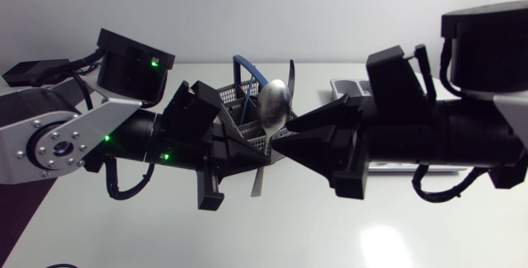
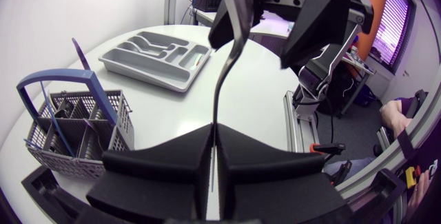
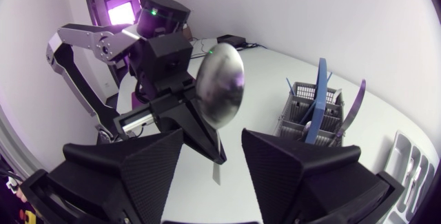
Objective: Unload the cutlery basket into the drawer organizer.
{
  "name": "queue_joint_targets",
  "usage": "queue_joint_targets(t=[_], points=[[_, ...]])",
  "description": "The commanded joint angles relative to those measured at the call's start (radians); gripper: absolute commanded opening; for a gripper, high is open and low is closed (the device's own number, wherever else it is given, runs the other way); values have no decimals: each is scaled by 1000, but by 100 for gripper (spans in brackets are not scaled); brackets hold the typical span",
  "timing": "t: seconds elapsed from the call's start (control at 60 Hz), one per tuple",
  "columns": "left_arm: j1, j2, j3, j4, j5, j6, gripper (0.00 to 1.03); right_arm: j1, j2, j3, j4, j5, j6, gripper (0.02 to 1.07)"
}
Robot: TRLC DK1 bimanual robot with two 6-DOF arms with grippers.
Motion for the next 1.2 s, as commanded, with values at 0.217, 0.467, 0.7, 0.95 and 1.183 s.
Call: queue_joint_targets(t=[0.217,0.467,0.7,0.95,1.183], points=[[7,-21,57,6,40,-45,4,76,41,-62,116,87,-35,70],[11,-32,57,4,48,-48,4,94,116,-49,172,106,-45,40],[33,-35,50,3,68,-45,4,93,110,-39,188,116,-42,38],[59,-32,29,4,70,-34,4,91,97,-20,162,112,-40,38],[71,-27,14,6,70,-20,4,93,80,-2,136,101,-25,38]])
